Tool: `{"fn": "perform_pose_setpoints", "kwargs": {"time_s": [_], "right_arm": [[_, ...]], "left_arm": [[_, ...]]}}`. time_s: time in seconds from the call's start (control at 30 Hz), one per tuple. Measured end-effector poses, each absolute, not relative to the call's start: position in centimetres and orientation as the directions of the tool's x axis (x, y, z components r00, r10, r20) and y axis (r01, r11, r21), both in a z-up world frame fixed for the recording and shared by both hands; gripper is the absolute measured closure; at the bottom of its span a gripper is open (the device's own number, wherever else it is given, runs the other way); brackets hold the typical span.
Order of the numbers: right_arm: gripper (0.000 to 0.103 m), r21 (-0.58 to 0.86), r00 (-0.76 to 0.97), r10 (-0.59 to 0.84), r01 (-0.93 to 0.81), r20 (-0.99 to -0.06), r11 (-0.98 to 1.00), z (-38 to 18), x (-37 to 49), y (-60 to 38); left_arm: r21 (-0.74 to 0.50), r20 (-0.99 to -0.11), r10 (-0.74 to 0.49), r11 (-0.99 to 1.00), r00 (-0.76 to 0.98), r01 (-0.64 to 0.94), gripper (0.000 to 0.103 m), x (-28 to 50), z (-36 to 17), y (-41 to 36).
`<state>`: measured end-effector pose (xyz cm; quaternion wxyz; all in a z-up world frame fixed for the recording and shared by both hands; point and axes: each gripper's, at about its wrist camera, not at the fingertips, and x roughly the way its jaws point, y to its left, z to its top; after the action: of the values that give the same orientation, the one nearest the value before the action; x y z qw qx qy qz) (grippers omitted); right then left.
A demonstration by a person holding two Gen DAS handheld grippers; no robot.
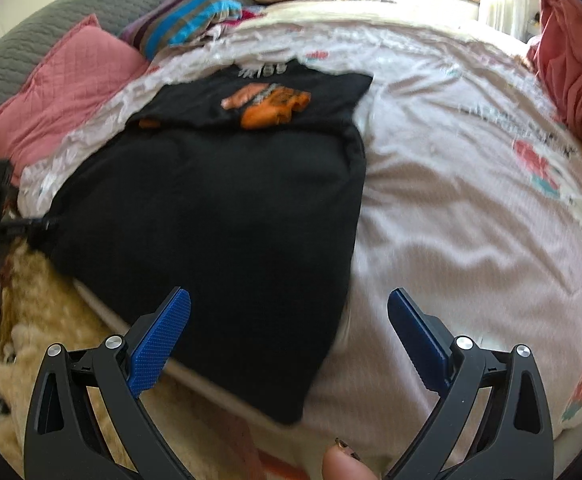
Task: Fold small clothes
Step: 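Close both tools on the black shirt hem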
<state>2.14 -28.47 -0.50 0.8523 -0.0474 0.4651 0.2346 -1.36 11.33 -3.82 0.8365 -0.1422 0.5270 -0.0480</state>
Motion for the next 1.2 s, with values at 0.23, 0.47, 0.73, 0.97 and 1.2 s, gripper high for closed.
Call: {"fn": "perform_pose_setpoints", "kwargs": {"time_s": [0.23, 0.47, 0.73, 0.97, 1.2], "right_arm": [[0.033, 0.208, 0.322, 0.399, -0.492, -0.859, 0.845, -1.9, -0.1, -28.6], [0.049, 0.206, 0.281, 0.378, -0.493, -0.882, 0.845, -3.6, -0.5, -28.2], [0.056, 0.266, 0.265, 0.417, -0.459, -0.870, 0.848, -5.2, 1.0, -28.8], [0.093, 0.296, 0.291, 0.447, -0.441, -0.846, 0.848, -4.7, 1.2, -29.8], [0.096, 0.344, 0.354, 0.553, -0.504, -0.755, 0.792, -0.2, 0.9, -30.2]], "left_arm": [[-0.295, -0.863, -0.236, 0.953, 0.446, -0.066, 0.055, -1.8, -3.6, 11.6], [-0.289, -0.865, -0.232, 0.955, 0.444, -0.063, 0.055, -1.9, -3.6, 11.6], [-0.290, -0.868, -0.236, 0.955, 0.437, -0.060, 0.055, -2.0, -3.4, 11.8], [-0.290, -0.874, -0.234, 0.955, 0.426, -0.069, 0.076, -1.8, -3.6, 12.2], [-0.320, -0.846, -0.266, 0.947, 0.462, -0.041, 0.100, -2.1, -2.2, 12.3]]}}
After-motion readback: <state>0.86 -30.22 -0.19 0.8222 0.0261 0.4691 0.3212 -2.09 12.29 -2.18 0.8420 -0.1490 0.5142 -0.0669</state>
